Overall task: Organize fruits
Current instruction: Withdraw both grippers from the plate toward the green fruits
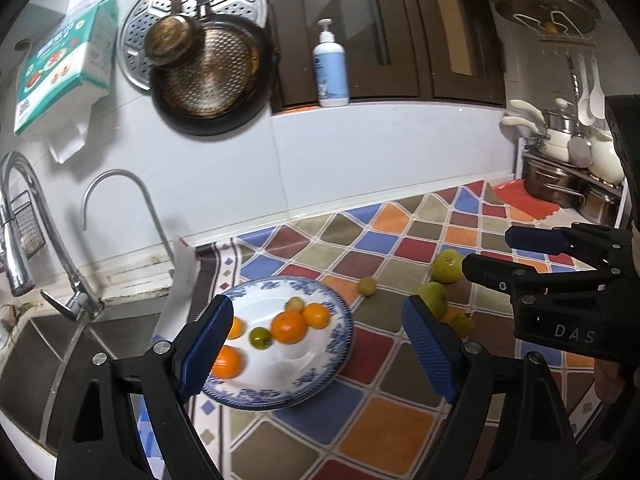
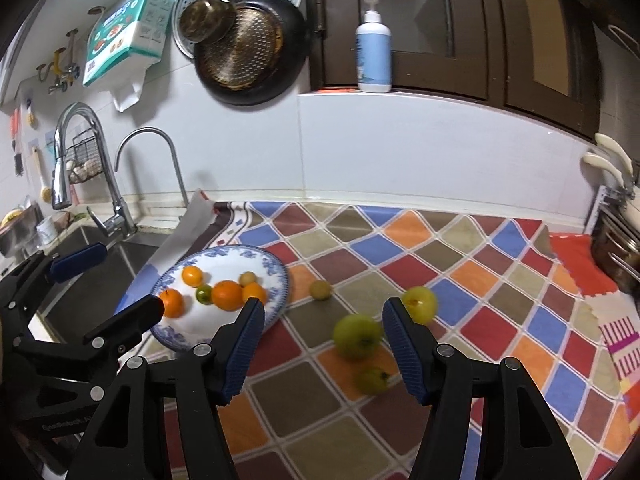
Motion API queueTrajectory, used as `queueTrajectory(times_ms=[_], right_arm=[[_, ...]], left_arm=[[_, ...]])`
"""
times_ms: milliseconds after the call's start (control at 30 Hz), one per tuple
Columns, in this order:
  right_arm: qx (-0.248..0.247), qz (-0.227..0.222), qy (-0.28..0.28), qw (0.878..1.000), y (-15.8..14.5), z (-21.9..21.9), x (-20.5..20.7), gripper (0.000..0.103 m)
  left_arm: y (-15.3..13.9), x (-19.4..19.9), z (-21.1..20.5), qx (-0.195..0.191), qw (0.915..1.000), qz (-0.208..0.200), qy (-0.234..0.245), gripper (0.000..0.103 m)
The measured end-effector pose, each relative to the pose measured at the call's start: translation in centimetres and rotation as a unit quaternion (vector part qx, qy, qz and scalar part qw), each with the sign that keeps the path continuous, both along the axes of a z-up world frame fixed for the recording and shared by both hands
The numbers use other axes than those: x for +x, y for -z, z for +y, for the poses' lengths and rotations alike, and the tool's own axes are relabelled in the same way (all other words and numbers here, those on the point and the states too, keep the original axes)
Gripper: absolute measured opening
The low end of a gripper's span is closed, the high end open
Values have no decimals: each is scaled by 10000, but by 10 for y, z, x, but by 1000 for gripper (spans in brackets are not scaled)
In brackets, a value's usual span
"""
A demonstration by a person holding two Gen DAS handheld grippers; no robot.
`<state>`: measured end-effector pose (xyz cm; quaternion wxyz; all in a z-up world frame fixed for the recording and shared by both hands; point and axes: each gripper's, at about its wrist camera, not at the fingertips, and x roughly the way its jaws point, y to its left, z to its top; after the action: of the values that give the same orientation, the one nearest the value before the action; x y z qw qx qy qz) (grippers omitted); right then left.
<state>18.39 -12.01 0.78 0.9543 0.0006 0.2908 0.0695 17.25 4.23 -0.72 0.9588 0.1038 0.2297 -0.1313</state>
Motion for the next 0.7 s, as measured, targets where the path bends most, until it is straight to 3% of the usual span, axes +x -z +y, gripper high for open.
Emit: queueTrajectory(times_ms=[400,700], right_arm=[[-218,194,315,9991,18,-37,-7,62],[-27,629,421,9971,54,-44,3,62]], left_arm=[[12,11,-38,82,9981,66,612,86],[31,39,-56,344,9904,333,1296,80]])
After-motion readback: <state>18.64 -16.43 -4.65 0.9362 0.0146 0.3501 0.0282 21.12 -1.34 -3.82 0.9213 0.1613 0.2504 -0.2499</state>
